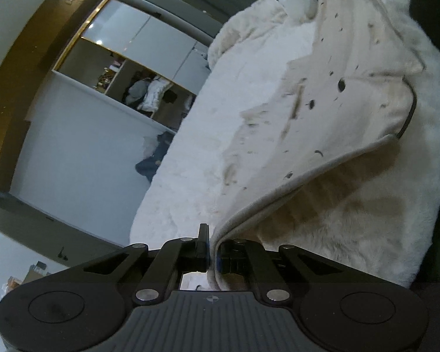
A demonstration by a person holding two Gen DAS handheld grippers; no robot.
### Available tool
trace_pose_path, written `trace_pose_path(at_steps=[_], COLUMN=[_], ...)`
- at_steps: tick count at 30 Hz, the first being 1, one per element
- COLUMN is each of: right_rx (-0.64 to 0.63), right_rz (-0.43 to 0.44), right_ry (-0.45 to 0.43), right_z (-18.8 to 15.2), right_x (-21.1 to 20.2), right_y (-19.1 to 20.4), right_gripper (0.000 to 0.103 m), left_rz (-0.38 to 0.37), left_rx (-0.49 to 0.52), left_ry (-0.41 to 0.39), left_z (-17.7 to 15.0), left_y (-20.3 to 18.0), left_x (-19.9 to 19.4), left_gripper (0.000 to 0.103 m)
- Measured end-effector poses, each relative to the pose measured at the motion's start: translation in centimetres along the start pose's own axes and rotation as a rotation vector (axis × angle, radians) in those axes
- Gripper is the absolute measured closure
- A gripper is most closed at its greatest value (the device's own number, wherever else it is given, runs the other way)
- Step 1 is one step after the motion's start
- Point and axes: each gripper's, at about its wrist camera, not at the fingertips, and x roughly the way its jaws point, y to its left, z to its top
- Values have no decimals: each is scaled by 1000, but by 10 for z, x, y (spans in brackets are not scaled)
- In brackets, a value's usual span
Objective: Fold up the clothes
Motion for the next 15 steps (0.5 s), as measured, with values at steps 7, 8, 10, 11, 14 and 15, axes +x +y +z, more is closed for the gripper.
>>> trace_pose_path(at_steps=[7,8,10,11,14,15], right_rx=[23,17,30,46,73,76], right_rz=[139,151,163,164,159,157], right_ry=[27,29,23,19,19,17], right_z=[-9,-9,-7,-6,-4,-3], right_x=[20,27,36,45,79,91], right_y=[19,20,14,4,-27,-36], right_gripper=[103,103,103,103,103,103], left_rz=[-31,-35,-41,-44,-50,-48], left_rx=[-23,-26,-21,-15,6,24], left_ry=[15,17,15,11,1,-5], left_z=[-1,-1,1,2,6,8], left_y=[10,11,21,28,50,62], left_x=[-14,-16,-6,4,33,49], left_gripper=[100,100,100,100,100,100])
